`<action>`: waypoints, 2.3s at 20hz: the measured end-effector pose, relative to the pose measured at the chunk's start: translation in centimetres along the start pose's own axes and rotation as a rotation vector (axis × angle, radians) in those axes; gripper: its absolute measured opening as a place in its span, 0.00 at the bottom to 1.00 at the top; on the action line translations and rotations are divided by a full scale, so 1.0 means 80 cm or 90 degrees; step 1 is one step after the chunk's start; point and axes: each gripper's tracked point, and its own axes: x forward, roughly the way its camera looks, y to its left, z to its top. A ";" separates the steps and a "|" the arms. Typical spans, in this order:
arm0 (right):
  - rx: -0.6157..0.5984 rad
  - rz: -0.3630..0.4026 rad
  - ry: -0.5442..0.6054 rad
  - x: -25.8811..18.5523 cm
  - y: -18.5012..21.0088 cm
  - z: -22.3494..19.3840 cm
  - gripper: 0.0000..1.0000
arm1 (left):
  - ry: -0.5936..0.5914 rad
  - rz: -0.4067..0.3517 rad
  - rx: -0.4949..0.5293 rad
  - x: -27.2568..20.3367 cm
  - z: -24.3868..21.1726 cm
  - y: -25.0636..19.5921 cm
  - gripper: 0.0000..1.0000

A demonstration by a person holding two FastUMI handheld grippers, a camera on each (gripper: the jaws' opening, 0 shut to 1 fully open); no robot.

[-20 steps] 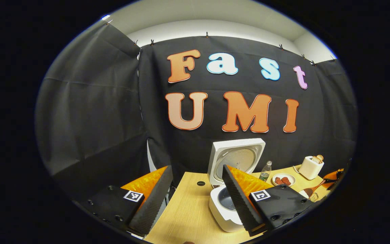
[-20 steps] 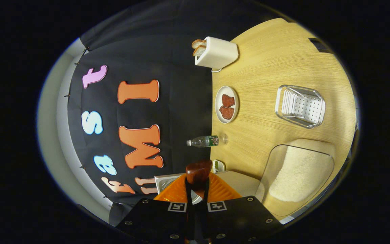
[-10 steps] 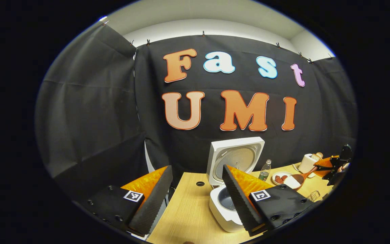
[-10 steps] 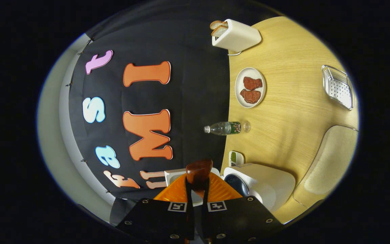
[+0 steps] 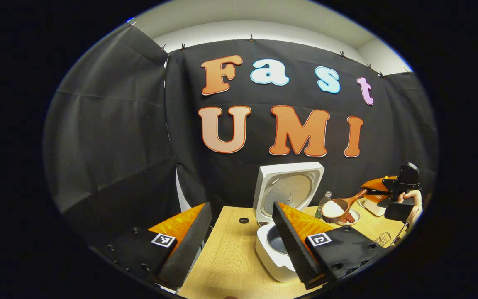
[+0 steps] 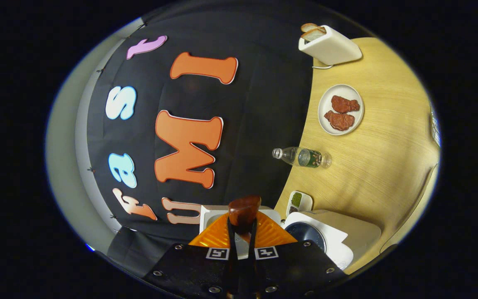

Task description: Close the left gripper, press the button to open the rice cooker; take a wooden spoon from the chopstick holder with the right hand, scoop a spoonful of rice and pour it into the rice cooker, then put the wooden spoon back into the chopstick holder.

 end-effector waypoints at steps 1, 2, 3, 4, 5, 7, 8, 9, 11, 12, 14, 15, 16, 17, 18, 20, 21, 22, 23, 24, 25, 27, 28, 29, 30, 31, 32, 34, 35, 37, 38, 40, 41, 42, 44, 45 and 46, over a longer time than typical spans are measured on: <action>-0.028 -0.002 -0.002 0.003 0.002 -0.005 0.08 | 0.000 0.002 0.000 0.000 0.000 0.003 1.00; -0.050 -0.006 -0.003 0.007 0.002 -0.007 0.08 | -0.001 0.005 0.000 0.000 0.000 0.006 1.00; -0.064 -0.006 -0.001 0.008 0.003 -0.009 0.08 | 0.001 0.008 0.001 0.001 -0.002 0.009 1.00; -0.075 -0.003 -0.001 0.011 0.007 -0.012 0.08 | 0.004 0.009 0.000 0.002 -0.004 0.010 0.96; -0.084 -0.002 0.003 0.015 0.010 -0.017 0.08 | 0.006 0.010 -0.003 0.003 -0.005 0.011 0.96; -0.109 -0.005 0.005 0.020 0.011 -0.023 0.08 | 0.008 0.013 -0.002 0.003 -0.008 0.012 0.96; -0.124 -0.009 0.003 0.021 0.009 -0.025 0.08 | 0.006 0.014 0.001 0.001 -0.008 0.013 1.00; -0.140 -0.012 0.001 0.022 0.007 -0.027 0.08 | 0.004 0.014 0.004 0.000 -0.006 0.013 0.96; -0.172 -0.014 -0.004 0.024 0.007 -0.028 0.08 | 0.001 0.013 0.005 0.001 -0.004 0.013 0.99; -0.186 -0.014 -0.008 0.025 0.008 -0.028 0.08 | 0.001 0.012 0.003 0.001 -0.004 0.013 0.99; -0.218 -0.015 -0.014 0.028 0.009 -0.029 0.08 | 0.000 0.012 0.000 0.002 -0.004 0.012 1.00; -0.236 -0.015 -0.017 0.030 0.010 -0.031 0.08 | 0.000 0.013 -0.001 0.001 -0.004 0.013 1.00; -0.256 -0.015 -0.021 0.031 0.011 -0.034 0.08 | 0.001 0.014 0.000 0.000 -0.005 0.013 0.99; -0.277 -0.015 -0.024 0.032 0.012 -0.036 0.08 | 0.001 0.014 0.001 0.000 -0.005 0.012 0.99; -0.294 -0.015 -0.027 0.033 0.013 -0.037 0.08 | 0.002 0.014 0.003 0.000 -0.005 0.012 0.99; -0.314 -0.011 -0.026 0.034 0.014 -0.040 0.08 | 0.001 0.015 0.005 -0.001 -0.004 0.012 1.00; -0.320 -0.008 -0.025 0.035 0.016 -0.043 0.08 | 0.001 0.016 0.005 -0.001 -0.004 0.013 0.99; -0.327 -0.006 -0.024 0.035 0.014 -0.047 0.08 | 0.000 0.017 0.004 -0.001 -0.005 0.014 1.00; -0.339 -0.006 -0.022 0.037 0.013 -0.047 0.08 | 0.001 0.018 0.003 -0.001 -0.005 0.014 1.00; -0.355 -0.005 -0.024 0.037 0.013 -0.050 0.08 | 0.001 0.020 0.002 -0.002 -0.005 0.015 0.99; -0.375 -0.003 -0.026 0.038 0.014 -0.053 0.08 | 0.001 0.020 0.001 -0.002 -0.004 0.016 0.99; -0.415 0.004 -0.030 0.038 0.018 -0.061 0.08 | 0.002 0.023 0.003 -0.002 -0.005 0.018 0.99; -0.439 0.009 -0.031 0.038 0.020 -0.064 0.08 | 0.002 0.024 0.003 -0.004 -0.007 0.019 0.99; -0.464 0.015 -0.034 0.037 0.022 -0.066 0.08 | 0.003 0.025 0.003 -0.004 -0.007 0.019 0.96; -0.490 0.021 -0.039 0.036 0.024 -0.070 0.08 | 0.003 0.025 0.004 -0.002 -0.007 0.019 1.00; -0.517 0.029 -0.041 0.035 0.027 -0.073 0.08 | 0.003 0.026 0.003 -0.002 -0.007 0.019 0.96; -0.546 0.039 -0.043 0.034 0.031 -0.078 0.08 | 0.002 0.025 0.003 -0.003 -0.007 0.019 0.99; -0.616 0.058 -0.046 0.031 0.039 -0.094 0.08 | 0.002 0.026 0.004 -0.004 -0.007 0.018 0.99; -0.657 0.067 -0.046 0.031 0.042 -0.102 0.08 | 0.002 0.026 0.004 -0.003 -0.007 0.019 1.00; -0.732 0.083 -0.044 0.028 0.047 -0.119 0.08 | 0.002 0.028 0.003 -0.004 -0.007 0.019 0.99; -0.765 0.093 -0.042 0.027 0.050 -0.128 0.08 | 0.002 0.028 0.004 -0.005 -0.008 0.020 0.99; -0.820 0.112 -0.038 0.023 0.057 -0.142 0.08 | 0.002 0.031 0.003 -0.005 -0.009 0.021 1.00; -0.842 0.122 -0.035 0.023 0.060 -0.148 0.08 | 0.002 0.032 0.002 -0.006 -0.010 0.022 1.00; -0.865 0.133 -0.027 0.021 0.061 -0.156 0.08 | 0.002 0.033 0.001 -0.007 -0.009 0.023 0.99; -0.917 0.153 -0.006 0.017 0.061 -0.173 0.08 | 0.002 0.035 0.000 -0.009 -0.009 0.024 0.99; -0.940 0.159 -0.003 0.016 0.060 -0.177 0.08 | 0.002 0.036 0.000 -0.009 -0.008 0.025 1.00; -0.960 0.163 -0.003 0.014 0.059 -0.179 0.08 | 0.001 0.038 -0.001 -0.010 -0.010 0.026 1.00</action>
